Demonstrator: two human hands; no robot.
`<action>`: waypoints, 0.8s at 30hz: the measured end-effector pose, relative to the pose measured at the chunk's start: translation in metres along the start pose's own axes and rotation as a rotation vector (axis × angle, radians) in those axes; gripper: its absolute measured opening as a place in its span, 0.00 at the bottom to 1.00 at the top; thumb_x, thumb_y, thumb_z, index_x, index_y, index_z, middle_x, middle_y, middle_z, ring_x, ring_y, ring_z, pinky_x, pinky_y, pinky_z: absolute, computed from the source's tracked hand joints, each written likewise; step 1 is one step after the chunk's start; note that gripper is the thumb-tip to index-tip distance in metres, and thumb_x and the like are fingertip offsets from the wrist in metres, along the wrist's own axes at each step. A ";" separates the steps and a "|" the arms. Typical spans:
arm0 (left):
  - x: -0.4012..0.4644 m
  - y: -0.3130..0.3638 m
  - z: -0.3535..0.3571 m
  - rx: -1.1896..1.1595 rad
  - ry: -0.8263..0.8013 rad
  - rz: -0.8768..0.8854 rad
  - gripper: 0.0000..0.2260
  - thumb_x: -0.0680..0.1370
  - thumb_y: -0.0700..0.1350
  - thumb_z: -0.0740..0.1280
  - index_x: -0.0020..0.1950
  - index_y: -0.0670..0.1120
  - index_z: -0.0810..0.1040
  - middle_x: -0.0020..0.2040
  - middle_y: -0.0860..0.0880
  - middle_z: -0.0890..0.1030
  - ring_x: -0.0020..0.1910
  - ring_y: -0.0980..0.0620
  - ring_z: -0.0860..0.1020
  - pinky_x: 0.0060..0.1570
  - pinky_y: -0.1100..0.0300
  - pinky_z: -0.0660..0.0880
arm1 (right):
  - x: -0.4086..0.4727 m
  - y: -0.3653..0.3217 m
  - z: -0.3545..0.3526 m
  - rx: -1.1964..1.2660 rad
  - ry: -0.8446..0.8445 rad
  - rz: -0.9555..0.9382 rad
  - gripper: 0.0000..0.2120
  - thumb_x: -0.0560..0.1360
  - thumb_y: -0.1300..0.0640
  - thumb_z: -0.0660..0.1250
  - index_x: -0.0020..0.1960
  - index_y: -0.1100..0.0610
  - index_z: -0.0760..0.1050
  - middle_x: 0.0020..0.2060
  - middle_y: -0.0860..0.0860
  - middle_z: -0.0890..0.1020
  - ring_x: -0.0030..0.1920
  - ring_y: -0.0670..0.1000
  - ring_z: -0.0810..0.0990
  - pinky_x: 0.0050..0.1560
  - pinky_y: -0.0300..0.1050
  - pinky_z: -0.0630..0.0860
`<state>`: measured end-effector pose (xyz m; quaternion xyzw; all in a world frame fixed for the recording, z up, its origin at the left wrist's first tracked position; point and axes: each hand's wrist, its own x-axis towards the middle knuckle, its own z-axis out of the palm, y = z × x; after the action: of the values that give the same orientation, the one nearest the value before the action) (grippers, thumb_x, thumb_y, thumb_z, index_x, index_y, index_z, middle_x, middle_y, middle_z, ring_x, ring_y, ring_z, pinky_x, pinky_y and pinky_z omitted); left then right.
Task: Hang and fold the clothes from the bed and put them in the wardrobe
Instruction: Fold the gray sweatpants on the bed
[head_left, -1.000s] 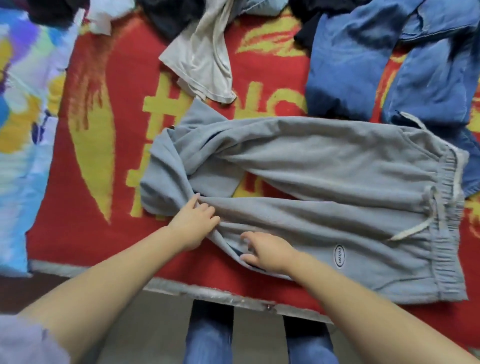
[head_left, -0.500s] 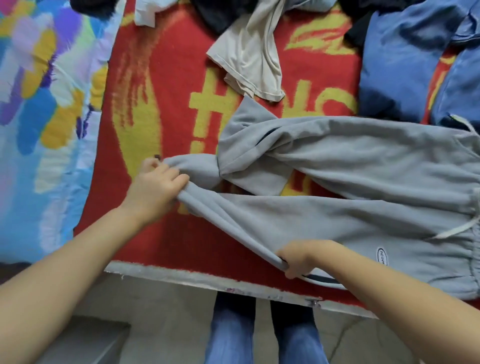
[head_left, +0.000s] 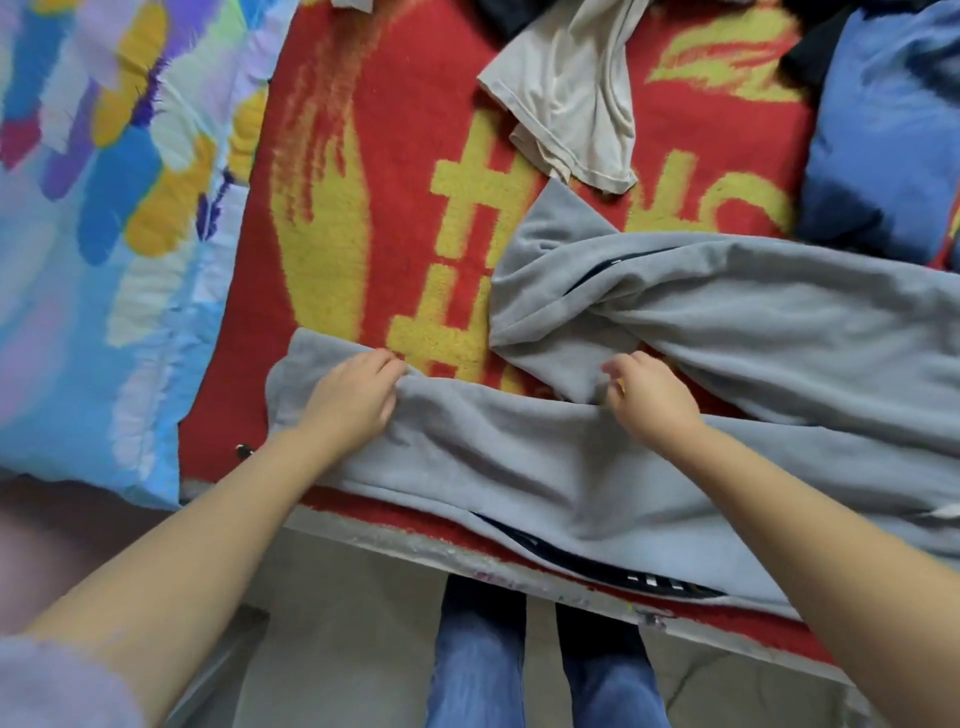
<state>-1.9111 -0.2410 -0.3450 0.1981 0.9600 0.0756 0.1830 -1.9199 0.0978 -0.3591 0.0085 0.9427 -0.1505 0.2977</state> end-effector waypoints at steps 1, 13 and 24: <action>0.014 0.004 0.000 0.047 -0.045 -0.031 0.14 0.72 0.36 0.64 0.58 0.39 0.77 0.54 0.40 0.78 0.54 0.39 0.78 0.56 0.46 0.73 | 0.003 0.003 -0.002 -0.120 -0.138 0.031 0.14 0.78 0.53 0.60 0.60 0.58 0.74 0.57 0.57 0.76 0.59 0.60 0.74 0.54 0.52 0.73; 0.058 -0.027 -0.043 0.491 -0.567 -0.138 0.10 0.77 0.47 0.62 0.58 0.49 0.71 0.56 0.47 0.79 0.55 0.45 0.79 0.41 0.56 0.70 | -0.012 0.011 -0.021 0.045 -0.387 -0.120 0.08 0.74 0.57 0.65 0.52 0.49 0.75 0.44 0.49 0.75 0.48 0.52 0.75 0.48 0.44 0.69; 0.137 0.110 0.004 -0.300 -0.216 -0.320 0.24 0.75 0.52 0.68 0.65 0.43 0.66 0.64 0.41 0.68 0.65 0.40 0.67 0.58 0.47 0.69 | 0.074 -0.001 -0.089 -0.248 0.061 -0.059 0.17 0.74 0.59 0.66 0.62 0.56 0.71 0.69 0.59 0.66 0.71 0.60 0.61 0.69 0.58 0.59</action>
<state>-1.9881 -0.0848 -0.3694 0.0208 0.9320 0.1659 0.3216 -2.0308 0.1167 -0.3312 -0.0514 0.9625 -0.0409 0.2632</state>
